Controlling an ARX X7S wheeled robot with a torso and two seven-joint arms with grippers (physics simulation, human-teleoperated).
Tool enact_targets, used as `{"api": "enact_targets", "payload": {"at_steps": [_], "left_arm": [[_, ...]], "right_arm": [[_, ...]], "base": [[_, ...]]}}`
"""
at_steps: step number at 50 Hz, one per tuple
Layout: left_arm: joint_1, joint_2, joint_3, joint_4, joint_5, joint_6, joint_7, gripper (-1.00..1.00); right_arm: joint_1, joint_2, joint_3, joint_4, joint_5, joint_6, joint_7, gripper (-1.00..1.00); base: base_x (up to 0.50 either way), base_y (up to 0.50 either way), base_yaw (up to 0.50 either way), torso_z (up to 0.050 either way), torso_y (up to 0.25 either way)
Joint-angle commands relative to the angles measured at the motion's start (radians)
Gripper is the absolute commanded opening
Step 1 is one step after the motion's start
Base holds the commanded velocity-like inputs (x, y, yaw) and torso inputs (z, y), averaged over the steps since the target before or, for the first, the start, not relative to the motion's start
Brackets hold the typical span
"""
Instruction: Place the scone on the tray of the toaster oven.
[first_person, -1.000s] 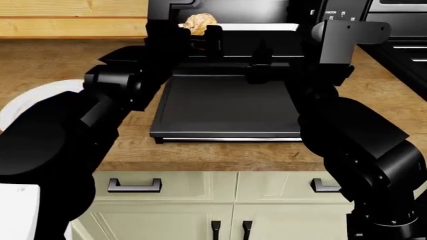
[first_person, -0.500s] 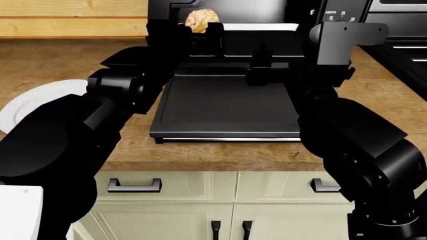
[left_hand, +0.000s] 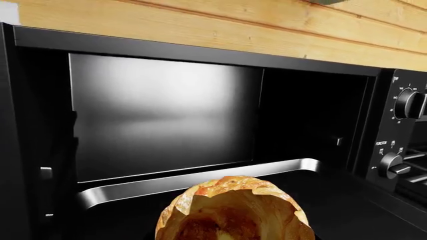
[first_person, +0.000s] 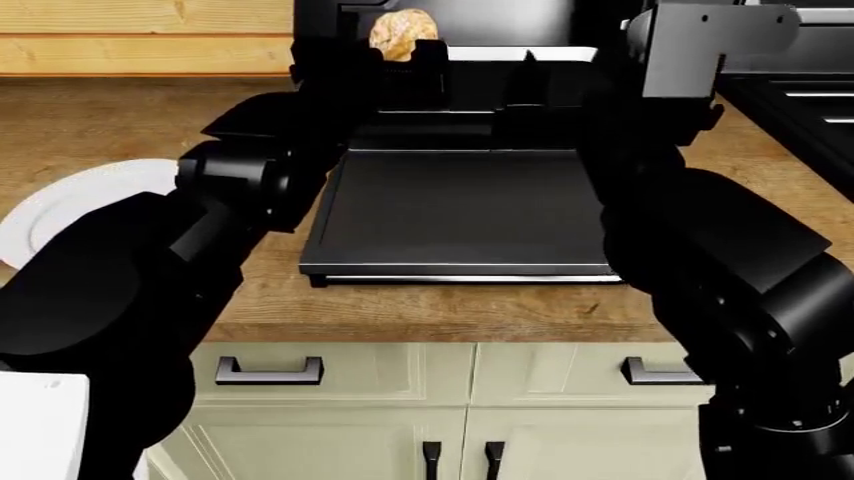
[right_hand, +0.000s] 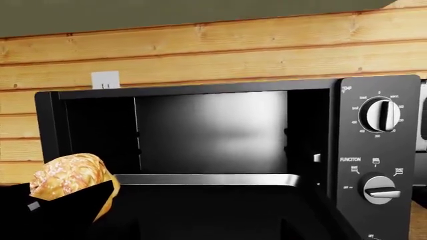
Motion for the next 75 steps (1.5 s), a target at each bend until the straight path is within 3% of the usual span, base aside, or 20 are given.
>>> {"api": "enact_targets", "payload": {"at_steps": [1,30,75], "left_arm": [[0.004,0.0,-0.012,0.001,-0.006,0.044,0.001,-1.0],[0.008,0.0,-0.016,0.002,0.004,0.068,-0.004,-1.0],[0.002,0.0,-0.017,0.001,0.01,0.025,0.011,-1.0]], "right_arm": [[0.059,-0.007,-0.016,0.005,-0.011,0.004,0.002,1.0],[0.057,-0.007,-0.027,0.013,-0.001,-0.008,-0.006,1.0],[0.043,-0.001,-0.034,0.011,0.001,-0.044,-0.005,1.0]], "base": [[0.0,0.0,0.0,0.0,0.0],[0.0,0.0,0.0,0.0,0.0],[0.15,0.0,0.0,0.0,0.0]]}}
